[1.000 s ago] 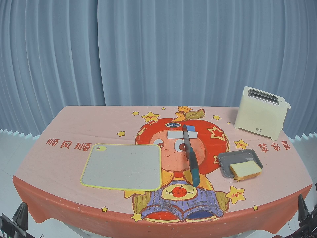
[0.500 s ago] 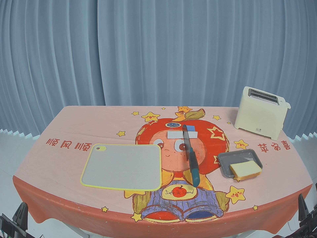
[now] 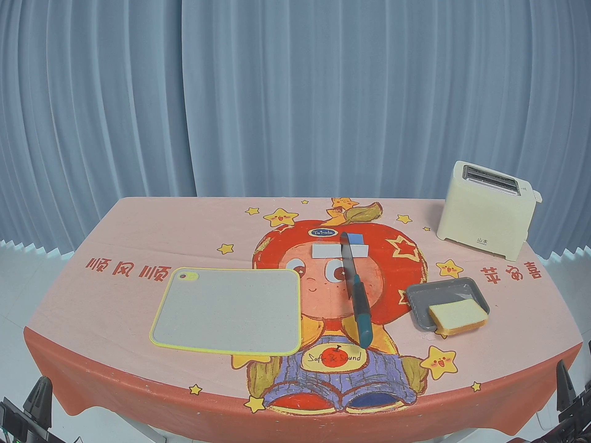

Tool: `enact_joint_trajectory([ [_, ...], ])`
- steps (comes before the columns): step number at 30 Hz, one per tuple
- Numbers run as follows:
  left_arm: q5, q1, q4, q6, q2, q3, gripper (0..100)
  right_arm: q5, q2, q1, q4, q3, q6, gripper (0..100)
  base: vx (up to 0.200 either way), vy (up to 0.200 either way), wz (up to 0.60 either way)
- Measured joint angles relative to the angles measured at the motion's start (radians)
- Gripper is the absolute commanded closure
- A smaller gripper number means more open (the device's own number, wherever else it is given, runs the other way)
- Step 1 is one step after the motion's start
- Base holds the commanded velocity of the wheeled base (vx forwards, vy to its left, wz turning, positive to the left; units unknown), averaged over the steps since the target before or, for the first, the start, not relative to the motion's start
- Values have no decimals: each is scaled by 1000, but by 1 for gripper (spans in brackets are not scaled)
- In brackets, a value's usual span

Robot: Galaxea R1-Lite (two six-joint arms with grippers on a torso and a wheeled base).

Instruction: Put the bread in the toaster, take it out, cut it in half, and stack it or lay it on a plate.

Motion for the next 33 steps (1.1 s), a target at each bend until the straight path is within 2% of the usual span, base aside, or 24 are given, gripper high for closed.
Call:
enact_joint_trajectory([
  [33, 0, 0, 0, 0, 0, 0, 100, 3, 0, 1, -3, 0, 3, 0, 0, 0, 0],
])
